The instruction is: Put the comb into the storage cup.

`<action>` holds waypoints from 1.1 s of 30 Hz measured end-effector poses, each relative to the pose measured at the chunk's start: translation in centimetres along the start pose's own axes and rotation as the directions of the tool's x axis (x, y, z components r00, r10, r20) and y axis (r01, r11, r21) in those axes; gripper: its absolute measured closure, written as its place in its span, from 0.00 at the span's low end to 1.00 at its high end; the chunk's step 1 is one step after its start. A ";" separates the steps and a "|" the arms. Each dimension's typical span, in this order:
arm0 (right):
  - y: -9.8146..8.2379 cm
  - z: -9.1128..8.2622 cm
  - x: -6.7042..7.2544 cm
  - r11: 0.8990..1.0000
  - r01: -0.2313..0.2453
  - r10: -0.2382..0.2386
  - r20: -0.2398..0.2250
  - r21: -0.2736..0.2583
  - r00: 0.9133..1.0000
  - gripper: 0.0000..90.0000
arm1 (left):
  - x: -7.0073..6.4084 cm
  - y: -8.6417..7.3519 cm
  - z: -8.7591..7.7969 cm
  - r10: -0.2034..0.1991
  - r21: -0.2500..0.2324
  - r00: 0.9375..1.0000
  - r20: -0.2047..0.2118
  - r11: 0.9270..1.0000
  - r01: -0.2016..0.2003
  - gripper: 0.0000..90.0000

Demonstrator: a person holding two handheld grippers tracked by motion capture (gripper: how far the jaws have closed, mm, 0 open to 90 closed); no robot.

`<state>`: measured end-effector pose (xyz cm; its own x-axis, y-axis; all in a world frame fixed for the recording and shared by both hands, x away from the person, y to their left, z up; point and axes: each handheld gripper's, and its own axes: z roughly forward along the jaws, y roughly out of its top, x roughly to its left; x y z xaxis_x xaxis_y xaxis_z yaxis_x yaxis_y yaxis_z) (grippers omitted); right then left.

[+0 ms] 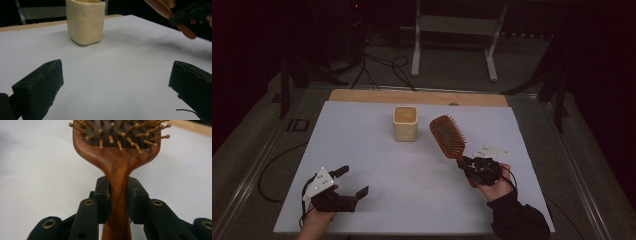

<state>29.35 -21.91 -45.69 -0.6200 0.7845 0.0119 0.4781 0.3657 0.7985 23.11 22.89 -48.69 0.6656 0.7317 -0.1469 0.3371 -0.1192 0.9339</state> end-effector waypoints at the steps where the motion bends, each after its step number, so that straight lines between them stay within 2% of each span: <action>1: 0.0 -0.1 0.1 1.000 0.001 -0.002 -0.002 -0.007 1.000 0.81 | -0.1 0.4 0.0 -0.016 0.005 1.000 -0.006 1.000 0.016 0.00; 4: 0.1 -0.3 0.3 0.999 0.013 -0.014 -0.005 -0.039 1.000 0.81 | -0.2 1.6 0.3 -0.033 0.038 0.999 -0.004 0.999 0.033 0.00; 7: 0.1 -0.4 0.6 0.998 0.028 -0.028 -0.001 -0.049 1.000 0.81 | -0.3 2.5 0.6 -0.045 0.041 0.999 0.009 0.998 0.045 0.00; 9: 0.1 -0.4 0.9 0.998 0.037 -0.037 0.001 -0.053 0.999 0.81 | -0.5 4.0 1.0 -0.068 0.050 0.997 0.027 0.997 0.067 0.00; 10: 0.1 -0.4 1.0 0.997 0.044 -0.044 0.003 -0.056 0.999 0.81 | -0.6 4.5 1.1 -0.070 0.051 0.997 0.014 0.996 0.069 0.00; 12: 0.1 -0.5 1.1 0.997 0.051 -0.051 0.007 -0.059 0.999 0.81 | -0.7 5.0 1.3 -0.073 0.051 0.997 0.015 0.996 0.072 0.00; 13: 0.1 -0.5 1.2 0.997 0.048 -0.048 0.007 -0.066 0.999 0.81 | -0.9 6.0 1.4 -0.085 0.041 0.996 0.030 0.996 0.083 0.00; 15: 0.1 -0.6 1.3 0.996 0.054 -0.053 0.011 -0.074 0.999 0.81 | -1.1 6.6 1.5 -0.092 0.035 0.995 0.030 0.995 0.091 0.00; 17: 0.2 -0.7 1.5 0.996 0.053 -0.052 0.008 -0.078 0.999 0.81 | -1.4 7.9 1.9 -0.126 0.022 0.991 0.044 0.992 0.125 0.00; 23: 0.2 -0.6 1.8 0.995 0.064 -0.064 -0.002 -0.073 0.998 0.81 | -2.6 10.8 3.3 -0.129 0.008 0.990 0.050 0.992 0.129 0.00; 26: 0.3 -0.5 2.0 0.995 0.066 -0.067 -0.006 -0.078 0.998 0.81 | -3.3 11.9 4.2 -0.117 0.016 0.992 0.053 0.993 0.117 0.00; 27: 0.3 -0.6 2.1 0.994 0.068 -0.067 0.005 -0.085 0.998 0.81 | -3.5 12.3 4.6 -0.120 0.017 0.991 0.062 0.993 0.119 0.00; 33: 0.4 -0.8 2.4 0.994 0.058 -0.058 -0.001 -0.094 0.998 0.81 | -4.5 13.8 6.9 -0.149 0.024 0.982 0.111 0.989 0.148 0.00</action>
<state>27.61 -20.26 -44.84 -0.6477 0.7612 -0.0339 0.3809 0.3620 0.8508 29.34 13.33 -37.37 0.6778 0.6618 -0.3203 0.4474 -0.0255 0.8940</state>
